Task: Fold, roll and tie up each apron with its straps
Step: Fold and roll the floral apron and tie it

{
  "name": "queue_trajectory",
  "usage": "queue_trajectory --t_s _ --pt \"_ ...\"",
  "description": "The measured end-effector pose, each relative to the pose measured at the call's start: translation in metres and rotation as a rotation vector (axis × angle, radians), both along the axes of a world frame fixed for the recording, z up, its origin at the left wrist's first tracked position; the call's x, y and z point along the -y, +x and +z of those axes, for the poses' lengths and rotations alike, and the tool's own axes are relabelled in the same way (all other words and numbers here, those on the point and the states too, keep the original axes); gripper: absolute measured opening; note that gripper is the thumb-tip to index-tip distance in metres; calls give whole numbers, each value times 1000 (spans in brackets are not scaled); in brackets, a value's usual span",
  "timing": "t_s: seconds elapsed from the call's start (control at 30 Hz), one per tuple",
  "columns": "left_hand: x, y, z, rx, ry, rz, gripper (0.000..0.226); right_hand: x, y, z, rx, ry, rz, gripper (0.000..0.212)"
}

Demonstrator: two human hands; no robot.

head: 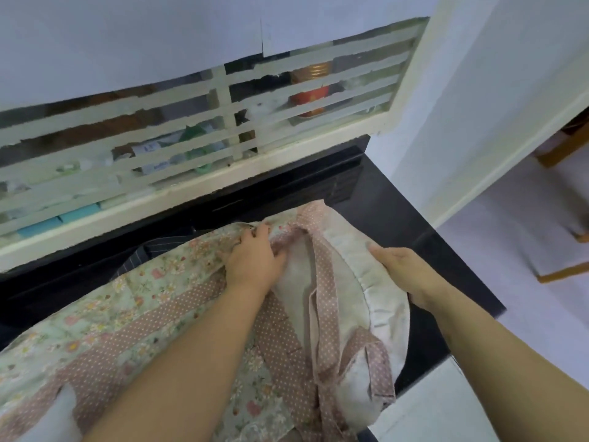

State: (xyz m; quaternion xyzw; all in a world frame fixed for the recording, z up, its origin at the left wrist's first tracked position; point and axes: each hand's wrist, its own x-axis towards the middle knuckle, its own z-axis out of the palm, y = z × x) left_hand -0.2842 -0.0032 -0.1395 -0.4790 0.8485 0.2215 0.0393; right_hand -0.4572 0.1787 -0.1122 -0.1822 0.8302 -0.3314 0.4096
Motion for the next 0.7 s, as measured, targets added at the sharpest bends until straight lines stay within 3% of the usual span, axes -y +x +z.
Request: queue_trajectory --t_s 0.03,0.1,0.17,0.2,0.27,0.37,0.47,0.53,0.6,0.7 --pt "1 -1 2 -27 -13 24 45 -4 -3 -2 -29 79 5 61" --pt "2 -2 6 -73 -16 43 40 -11 -7 -6 -305 210 22 48" --pt "5 3 11 -158 42 22 44 -10 -2 1 -525 83 -64 25" --pt "8 7 12 -215 99 12 43 -3 5 7 -522 -27 -84 18" --pt "13 20 14 -328 227 -4 40 16 18 15 -341 -178 -35 17" --pt "18 36 15 -427 242 1 38 50 38 24 14 -214 60 46" --pt "21 54 13 -457 100 -7 37 77 44 20 38 -194 137 36" --pt "22 67 7 -349 38 -69 41 91 44 12 3 -180 163 37" --pt "17 77 -1 -84 46 -106 51 96 42 7 -40 -176 162 41" --pt "7 86 -11 54 77 -117 64 95 34 17 76 -277 163 22"
